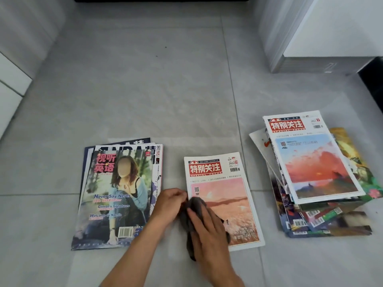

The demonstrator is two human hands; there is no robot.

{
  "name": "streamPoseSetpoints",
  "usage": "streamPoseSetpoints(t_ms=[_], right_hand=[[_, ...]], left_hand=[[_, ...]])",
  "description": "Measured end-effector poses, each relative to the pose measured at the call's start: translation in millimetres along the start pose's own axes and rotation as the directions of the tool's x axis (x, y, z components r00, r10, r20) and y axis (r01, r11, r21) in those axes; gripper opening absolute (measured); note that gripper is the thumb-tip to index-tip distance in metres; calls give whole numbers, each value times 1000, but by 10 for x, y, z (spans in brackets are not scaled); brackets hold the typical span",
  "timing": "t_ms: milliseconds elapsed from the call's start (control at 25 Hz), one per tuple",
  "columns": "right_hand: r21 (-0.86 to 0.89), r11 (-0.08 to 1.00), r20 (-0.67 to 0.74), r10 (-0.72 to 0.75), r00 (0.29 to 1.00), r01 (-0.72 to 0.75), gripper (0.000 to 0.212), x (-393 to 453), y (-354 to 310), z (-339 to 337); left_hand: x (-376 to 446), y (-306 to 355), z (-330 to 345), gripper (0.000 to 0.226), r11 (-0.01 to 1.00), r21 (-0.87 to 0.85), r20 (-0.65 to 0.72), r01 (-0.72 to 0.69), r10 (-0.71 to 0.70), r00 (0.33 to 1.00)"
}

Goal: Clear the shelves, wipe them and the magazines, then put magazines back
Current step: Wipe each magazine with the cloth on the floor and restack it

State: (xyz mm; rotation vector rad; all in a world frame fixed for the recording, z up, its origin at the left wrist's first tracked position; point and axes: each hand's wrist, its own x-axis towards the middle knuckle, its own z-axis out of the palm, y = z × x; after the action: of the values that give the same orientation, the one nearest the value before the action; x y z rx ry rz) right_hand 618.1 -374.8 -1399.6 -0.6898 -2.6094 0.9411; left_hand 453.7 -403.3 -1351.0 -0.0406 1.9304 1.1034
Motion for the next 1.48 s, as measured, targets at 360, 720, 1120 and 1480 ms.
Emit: streamPoseSetpoints(t_ms=[360,720,1120,1480], right_hand=[[235,833,69,500,863,-501,49,1416,-97,-648],[894,51,350,539,766,-445,41,1029,171,-1625],[-274,950,-18,149,989,-148,52,562,429,-418],[-326,883,-150,304,941,-337,55,797,463,-354]], left_hand=[[-325,73,227,44,797,-575,323,186,13,946],[-434,22,159,42,790,-588,385,174,84,919],[-297,-92,451,21,989,77,34,-128,126,991],[-52,-145,147,9,879,462,-10,-122,143,990]])
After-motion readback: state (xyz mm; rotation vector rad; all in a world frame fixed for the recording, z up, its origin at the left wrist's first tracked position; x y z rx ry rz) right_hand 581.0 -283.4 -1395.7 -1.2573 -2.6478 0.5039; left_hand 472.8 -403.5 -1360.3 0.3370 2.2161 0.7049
